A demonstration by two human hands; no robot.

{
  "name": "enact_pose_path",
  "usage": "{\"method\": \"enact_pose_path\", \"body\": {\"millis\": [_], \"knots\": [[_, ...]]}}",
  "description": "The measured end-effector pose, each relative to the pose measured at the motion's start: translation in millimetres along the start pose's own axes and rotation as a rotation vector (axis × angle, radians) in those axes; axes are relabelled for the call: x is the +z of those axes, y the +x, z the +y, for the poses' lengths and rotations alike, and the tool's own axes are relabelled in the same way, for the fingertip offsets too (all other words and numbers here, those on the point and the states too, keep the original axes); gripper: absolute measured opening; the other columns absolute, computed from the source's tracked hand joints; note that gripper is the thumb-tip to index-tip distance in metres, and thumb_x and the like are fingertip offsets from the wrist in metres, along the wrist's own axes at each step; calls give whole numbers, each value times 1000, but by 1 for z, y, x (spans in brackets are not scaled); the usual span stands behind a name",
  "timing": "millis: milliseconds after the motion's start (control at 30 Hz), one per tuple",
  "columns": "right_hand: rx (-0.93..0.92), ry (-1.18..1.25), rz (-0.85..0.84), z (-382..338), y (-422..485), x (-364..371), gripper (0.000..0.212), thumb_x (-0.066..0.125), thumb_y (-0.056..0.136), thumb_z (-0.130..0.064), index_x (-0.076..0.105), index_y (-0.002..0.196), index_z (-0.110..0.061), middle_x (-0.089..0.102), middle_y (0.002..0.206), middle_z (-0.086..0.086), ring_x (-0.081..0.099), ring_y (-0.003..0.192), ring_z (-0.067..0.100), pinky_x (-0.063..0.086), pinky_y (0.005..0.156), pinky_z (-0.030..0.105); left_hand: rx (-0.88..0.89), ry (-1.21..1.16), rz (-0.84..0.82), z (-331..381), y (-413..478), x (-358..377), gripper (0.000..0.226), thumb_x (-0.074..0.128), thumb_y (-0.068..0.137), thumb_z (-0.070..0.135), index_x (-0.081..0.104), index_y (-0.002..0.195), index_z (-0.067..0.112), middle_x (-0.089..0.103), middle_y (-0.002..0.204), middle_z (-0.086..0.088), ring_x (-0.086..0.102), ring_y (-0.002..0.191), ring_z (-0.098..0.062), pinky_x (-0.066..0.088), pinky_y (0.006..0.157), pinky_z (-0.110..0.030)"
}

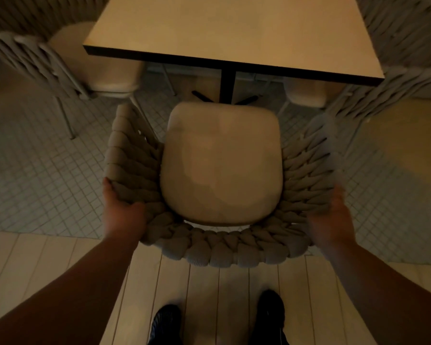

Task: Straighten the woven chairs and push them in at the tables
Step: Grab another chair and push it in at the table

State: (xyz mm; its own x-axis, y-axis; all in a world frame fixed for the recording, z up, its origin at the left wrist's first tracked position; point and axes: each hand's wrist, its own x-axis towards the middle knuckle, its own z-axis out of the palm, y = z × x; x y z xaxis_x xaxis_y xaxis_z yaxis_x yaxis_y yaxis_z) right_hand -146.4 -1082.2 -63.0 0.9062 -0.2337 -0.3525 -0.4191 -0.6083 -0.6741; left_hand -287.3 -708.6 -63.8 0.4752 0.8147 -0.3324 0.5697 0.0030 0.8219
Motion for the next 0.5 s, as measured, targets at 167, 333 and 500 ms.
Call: {"method": "enact_pose_path", "body": {"millis": [167,333,500], "knots": [[-6,-31,80,-9,17,14,87,58,90,-11,16,160,-44,47,152,11,56,126,40,52,103,52,30,44,26,8,15,6,94,58,79,7,20,154,48,56,144,-3,58,124,-31,52,99,-61],[-8,-46,94,-10,23,17,82,59,95,-14,18,163,-37,41,158,11,51,133,39,46,110,48,43,96,58,8,23,7,94,58,84,3,15,160,39,52,149,-9,55,129,-34,48,104,-52],[17,-99,61,-18,16,11,86,61,93,-21,14,161,-44,38,157,12,52,128,43,51,103,51,18,226,-5,12,25,2,99,61,89,5,0,163,29,50,149,-19,55,128,-41,50,97,-51]]}}
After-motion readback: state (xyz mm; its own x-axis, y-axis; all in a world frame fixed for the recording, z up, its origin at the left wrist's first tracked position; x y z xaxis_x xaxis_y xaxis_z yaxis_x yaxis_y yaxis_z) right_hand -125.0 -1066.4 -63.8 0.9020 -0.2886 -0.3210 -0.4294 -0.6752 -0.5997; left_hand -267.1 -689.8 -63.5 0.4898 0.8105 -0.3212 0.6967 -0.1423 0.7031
